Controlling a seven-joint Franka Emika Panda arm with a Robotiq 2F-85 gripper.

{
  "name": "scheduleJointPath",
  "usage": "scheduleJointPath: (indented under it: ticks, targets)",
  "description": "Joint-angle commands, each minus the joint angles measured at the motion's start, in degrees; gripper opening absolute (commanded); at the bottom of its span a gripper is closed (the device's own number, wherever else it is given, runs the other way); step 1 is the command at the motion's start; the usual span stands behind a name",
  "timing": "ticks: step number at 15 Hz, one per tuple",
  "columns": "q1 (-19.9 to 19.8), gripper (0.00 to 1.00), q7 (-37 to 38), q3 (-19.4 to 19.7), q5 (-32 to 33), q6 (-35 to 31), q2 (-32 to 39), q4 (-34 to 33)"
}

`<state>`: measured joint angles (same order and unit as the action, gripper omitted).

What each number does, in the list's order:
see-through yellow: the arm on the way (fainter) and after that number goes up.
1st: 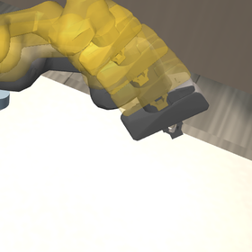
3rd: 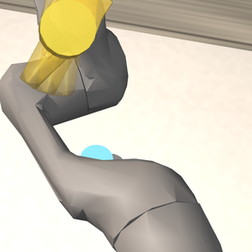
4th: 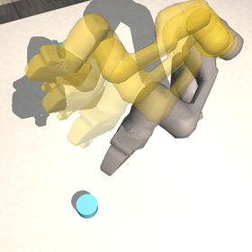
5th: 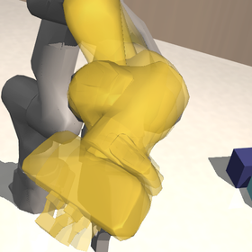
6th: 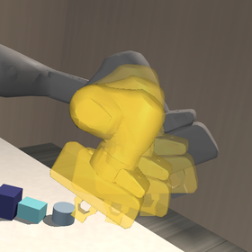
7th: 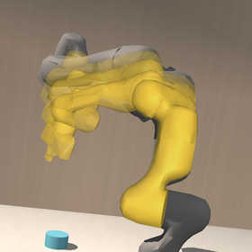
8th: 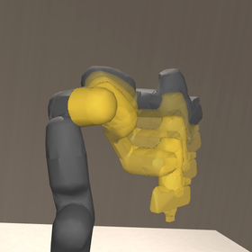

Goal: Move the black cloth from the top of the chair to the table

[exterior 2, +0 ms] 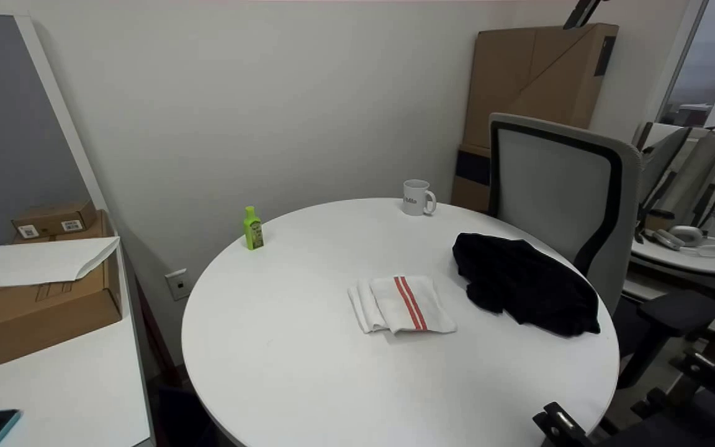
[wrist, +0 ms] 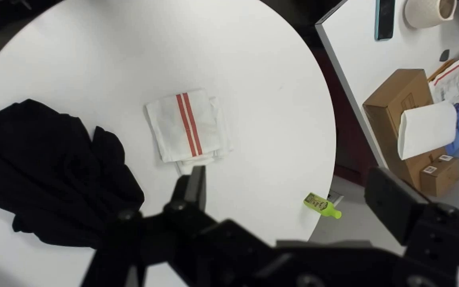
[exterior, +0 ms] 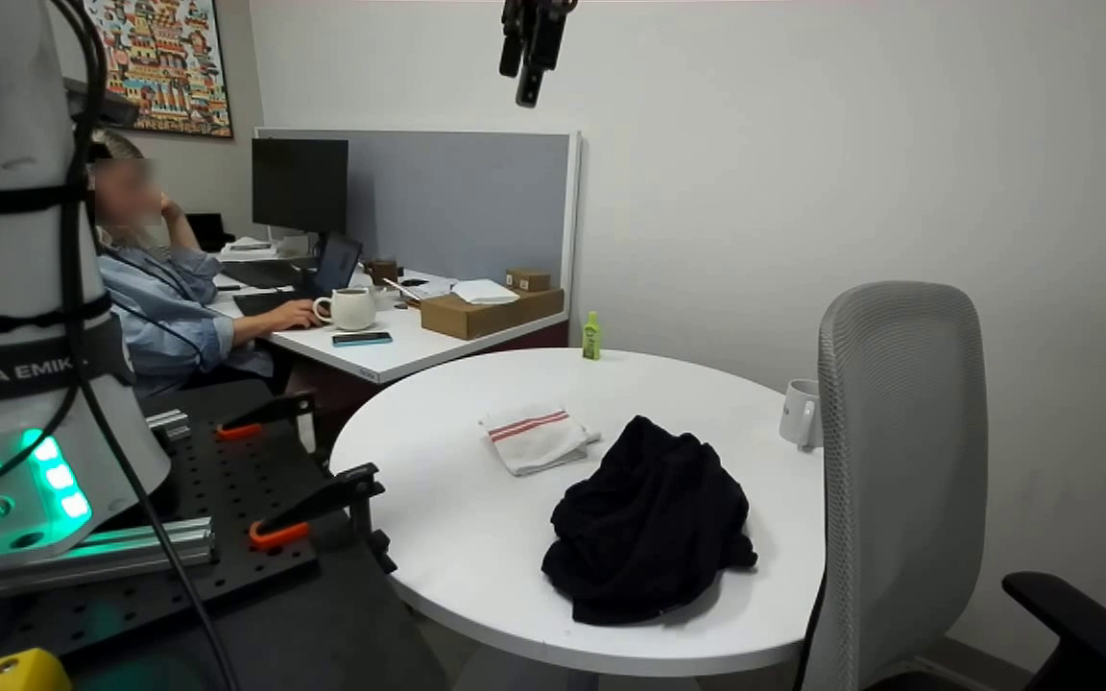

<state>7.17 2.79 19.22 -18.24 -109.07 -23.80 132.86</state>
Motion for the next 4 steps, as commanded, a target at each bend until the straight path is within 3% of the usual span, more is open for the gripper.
scheduleJointPath:
  ticks: [1, 4]
  targets:
    - [-4.94, 1.0, -1.56, -4.21, -1.81, 0.72, 0.83, -0.25]
    - [-4.99, 1.0, -1.55, -4.3, -1.81, 0.68, 0.97, -0.25]
